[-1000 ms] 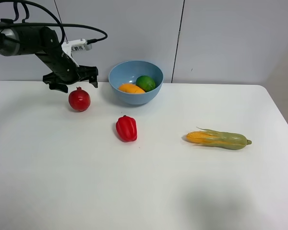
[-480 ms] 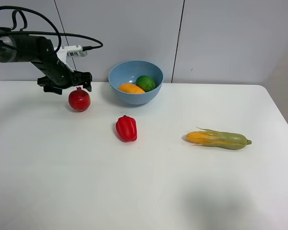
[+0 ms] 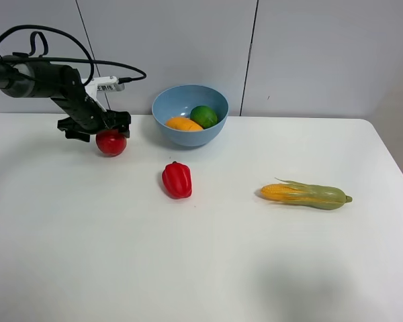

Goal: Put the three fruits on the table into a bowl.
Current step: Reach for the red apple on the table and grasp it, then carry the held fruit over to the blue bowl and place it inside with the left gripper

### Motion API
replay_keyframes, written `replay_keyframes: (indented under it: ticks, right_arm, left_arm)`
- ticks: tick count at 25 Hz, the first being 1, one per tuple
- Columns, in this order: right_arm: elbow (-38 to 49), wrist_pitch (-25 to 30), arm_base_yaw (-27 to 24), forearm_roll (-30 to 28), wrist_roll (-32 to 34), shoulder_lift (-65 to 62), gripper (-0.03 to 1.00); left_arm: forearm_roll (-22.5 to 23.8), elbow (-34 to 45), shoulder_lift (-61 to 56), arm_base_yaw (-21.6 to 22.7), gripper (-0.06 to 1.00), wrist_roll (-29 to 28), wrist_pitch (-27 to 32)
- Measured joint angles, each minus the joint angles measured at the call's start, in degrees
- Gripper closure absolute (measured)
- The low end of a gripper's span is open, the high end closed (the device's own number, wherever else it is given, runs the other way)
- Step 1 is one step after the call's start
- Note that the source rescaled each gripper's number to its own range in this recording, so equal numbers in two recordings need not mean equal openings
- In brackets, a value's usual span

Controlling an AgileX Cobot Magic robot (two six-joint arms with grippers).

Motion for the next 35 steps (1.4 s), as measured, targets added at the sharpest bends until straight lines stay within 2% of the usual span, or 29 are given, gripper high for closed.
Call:
replay_keyframes:
  ticks: [6,7,8,9,11,17,23,29,35]
  right_arm:
    - [0.0,0.0,0.0,0.0,0.0,0.0,-0.03]
    - [0.0,0.0,0.0,0.0,0.0,0.0,-0.03]
    - [0.0,0.0,0.0,0.0,0.0,0.0,-0.03]
    - [0.0,0.0,0.0,0.0,0.0,0.0,-0.03]
    - [0.0,0.0,0.0,0.0,0.0,0.0,-0.03]
    - [0.0,0.0,0.0,0.0,0.0,0.0,-0.03]
    - [0.0,0.0,0.0,0.0,0.0,0.0,-0.03]
    - [0.0,0.0,0.0,0.0,0.0,0.0,-0.03]
    - [0.0,0.0,0.0,0.0,0.0,0.0,-0.03]
  left_arm:
    - [-0.1,0.0,2.5,0.0,-0.03,0.0,-0.5]
    - [-0.1,0.0,2.7,0.0,-0.02,0.0,-0.6]
    - [-0.1,0.0,3.0,0.0,0.05,0.0,-1.0]
    - [-0.2,0.0,3.1,0.0,0.24,0.0,-1.5]
    - [-0.1,0.0,3.1,0.0,0.86,0.0,-1.7]
    - [-0.1,0.0,0.0,-0.5,0.83,1.8,0.0]
    - [0.0,0.0,-12.3,-2.3,0.83,9.5,1.4]
    - [0.0,0.0,-20.9,-6.4,0.83,15.4,1.4]
    - [0.0,0.0,-20.3,-12.2,0.83,17.4,-3.8]
